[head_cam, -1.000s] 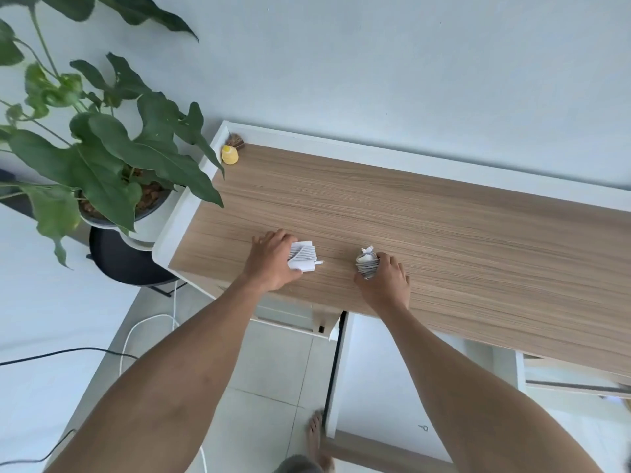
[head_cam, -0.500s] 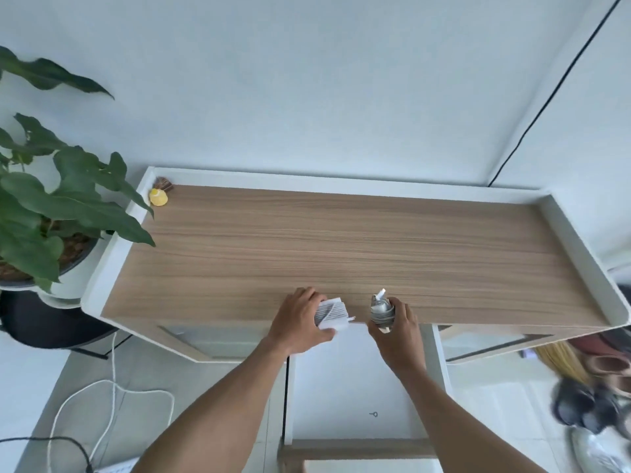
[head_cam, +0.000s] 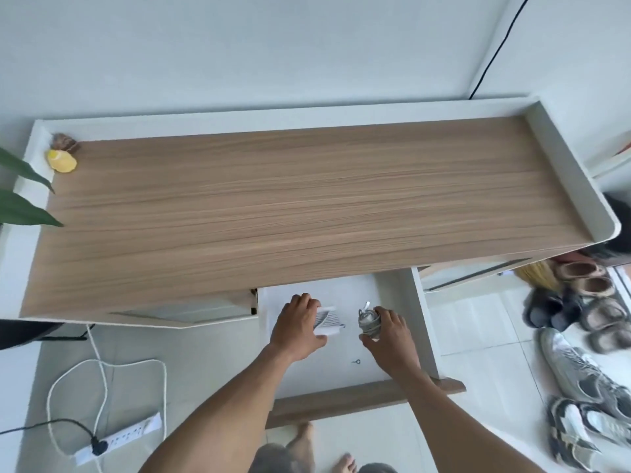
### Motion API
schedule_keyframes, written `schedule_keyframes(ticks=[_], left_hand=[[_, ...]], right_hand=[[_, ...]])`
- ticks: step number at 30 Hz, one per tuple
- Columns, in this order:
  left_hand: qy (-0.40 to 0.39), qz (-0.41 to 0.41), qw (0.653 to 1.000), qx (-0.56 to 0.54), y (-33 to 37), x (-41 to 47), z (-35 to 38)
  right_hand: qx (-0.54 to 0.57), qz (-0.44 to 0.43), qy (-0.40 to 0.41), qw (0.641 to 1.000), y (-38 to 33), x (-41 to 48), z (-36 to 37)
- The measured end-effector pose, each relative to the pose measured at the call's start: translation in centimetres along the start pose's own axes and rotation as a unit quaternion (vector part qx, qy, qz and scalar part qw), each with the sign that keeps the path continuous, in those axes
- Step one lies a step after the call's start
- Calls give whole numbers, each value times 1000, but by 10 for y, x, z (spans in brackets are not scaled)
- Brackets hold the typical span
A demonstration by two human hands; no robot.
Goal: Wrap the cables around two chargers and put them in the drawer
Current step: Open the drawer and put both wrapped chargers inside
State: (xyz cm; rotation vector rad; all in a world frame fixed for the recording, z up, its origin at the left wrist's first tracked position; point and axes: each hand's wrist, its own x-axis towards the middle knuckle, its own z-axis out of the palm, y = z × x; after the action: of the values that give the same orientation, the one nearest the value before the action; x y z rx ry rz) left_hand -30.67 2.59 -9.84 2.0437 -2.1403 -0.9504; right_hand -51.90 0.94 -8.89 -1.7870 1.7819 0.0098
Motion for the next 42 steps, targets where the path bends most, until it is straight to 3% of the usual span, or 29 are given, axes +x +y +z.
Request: schedule_keyframes(ticks=[16, 23, 33, 39, 42], left_hand=[[31, -39, 999, -12, -26, 17, 53], [44, -111, 993, -15, -2, -18, 51], [188, -140, 967, -102, 84, -64, 19], [222, -141, 962, -80, 126, -91, 4], [220, -206, 941, -152, 137, -102, 7]], right_hand=[[-57, -28, -31, 997, 11, 30, 64], [16, -58, -65, 996, 15, 13, 35], [89, -92, 26, 992, 18, -41, -30], [107, -123, 41, 986, 14, -75, -62], [180, -55, 13, 982, 20, -88, -68]])
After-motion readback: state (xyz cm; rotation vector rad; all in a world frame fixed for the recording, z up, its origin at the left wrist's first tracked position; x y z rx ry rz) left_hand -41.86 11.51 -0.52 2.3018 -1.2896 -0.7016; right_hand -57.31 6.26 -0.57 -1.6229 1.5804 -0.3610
